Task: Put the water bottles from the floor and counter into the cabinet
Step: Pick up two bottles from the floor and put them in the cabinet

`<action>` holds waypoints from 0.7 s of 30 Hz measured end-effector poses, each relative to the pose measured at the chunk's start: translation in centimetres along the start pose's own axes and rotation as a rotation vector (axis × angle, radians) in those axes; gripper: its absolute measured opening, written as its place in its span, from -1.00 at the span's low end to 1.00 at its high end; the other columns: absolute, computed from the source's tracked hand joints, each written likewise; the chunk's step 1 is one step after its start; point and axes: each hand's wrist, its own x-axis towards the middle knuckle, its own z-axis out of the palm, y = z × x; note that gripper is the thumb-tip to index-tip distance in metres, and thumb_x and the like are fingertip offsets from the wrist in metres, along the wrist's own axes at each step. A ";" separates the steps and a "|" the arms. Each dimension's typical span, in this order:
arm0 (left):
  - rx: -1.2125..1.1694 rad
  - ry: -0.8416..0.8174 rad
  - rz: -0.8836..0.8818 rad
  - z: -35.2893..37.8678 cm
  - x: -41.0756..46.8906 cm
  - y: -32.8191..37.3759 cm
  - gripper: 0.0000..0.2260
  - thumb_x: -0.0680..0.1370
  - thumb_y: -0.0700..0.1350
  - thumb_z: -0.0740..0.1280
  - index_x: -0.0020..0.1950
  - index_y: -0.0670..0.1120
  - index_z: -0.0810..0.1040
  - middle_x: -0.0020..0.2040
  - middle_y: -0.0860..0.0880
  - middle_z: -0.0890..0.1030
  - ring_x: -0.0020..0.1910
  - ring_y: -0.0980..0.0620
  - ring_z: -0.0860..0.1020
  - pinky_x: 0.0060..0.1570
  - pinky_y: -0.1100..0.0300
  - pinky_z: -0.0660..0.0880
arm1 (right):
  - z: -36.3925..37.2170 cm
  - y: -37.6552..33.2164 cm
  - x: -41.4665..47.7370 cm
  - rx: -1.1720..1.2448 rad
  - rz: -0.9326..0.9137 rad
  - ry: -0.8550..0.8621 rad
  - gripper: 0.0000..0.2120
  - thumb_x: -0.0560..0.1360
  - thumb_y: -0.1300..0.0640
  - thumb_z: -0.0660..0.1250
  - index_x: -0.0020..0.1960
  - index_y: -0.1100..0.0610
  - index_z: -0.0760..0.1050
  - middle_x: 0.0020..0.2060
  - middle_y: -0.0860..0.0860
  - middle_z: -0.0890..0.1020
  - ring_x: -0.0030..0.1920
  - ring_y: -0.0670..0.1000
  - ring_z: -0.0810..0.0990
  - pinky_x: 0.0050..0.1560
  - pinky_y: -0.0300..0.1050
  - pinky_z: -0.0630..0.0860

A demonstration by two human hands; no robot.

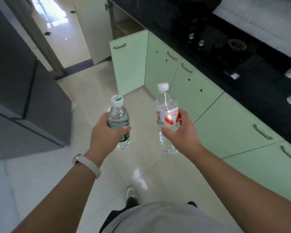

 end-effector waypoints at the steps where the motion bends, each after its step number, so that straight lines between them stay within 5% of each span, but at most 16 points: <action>1: -0.008 0.012 -0.001 -1.0 0.7 -0.2 -0.61 0.34 -0.01 0.58 0.09 0.17 0.52 -0.05 0.17 0.65 -0.06 0.15 0.62 -0.09 0.18 0.52 | 0.9 -0.9 0.5 0.002 -0.015 -0.013 -0.51 0.31 0.07 0.50 0.14 -0.12 0.36 -0.06 -0.20 0.55 -0.05 -0.23 0.52 -0.12 -0.29 0.40; 14: -0.046 0.182 -0.059 -8.1 8.0 -1.5 -0.54 0.32 0.01 0.59 0.17 0.10 0.55 -0.01 0.14 0.67 -0.03 0.12 0.64 0.02 0.02 0.60 | 8.2 -7.5 8.2 -0.009 -0.139 -0.170 -0.53 0.34 0.16 0.53 -0.03 -0.23 0.32 -0.11 -0.24 0.53 -0.14 -0.39 0.50 -0.21 -0.51 0.37; 21: -0.028 0.263 -0.090 -8.6 14.6 -0.1 -0.55 0.36 -0.07 0.59 0.19 0.05 0.55 0.00 0.11 0.66 -0.03 0.08 0.64 0.02 0.07 0.58 | 11.9 -8.1 16.8 0.061 -0.133 -0.249 -0.52 0.33 0.12 0.53 0.02 -0.23 0.32 -0.05 -0.22 0.55 -0.06 -0.25 0.53 -0.09 -0.30 0.42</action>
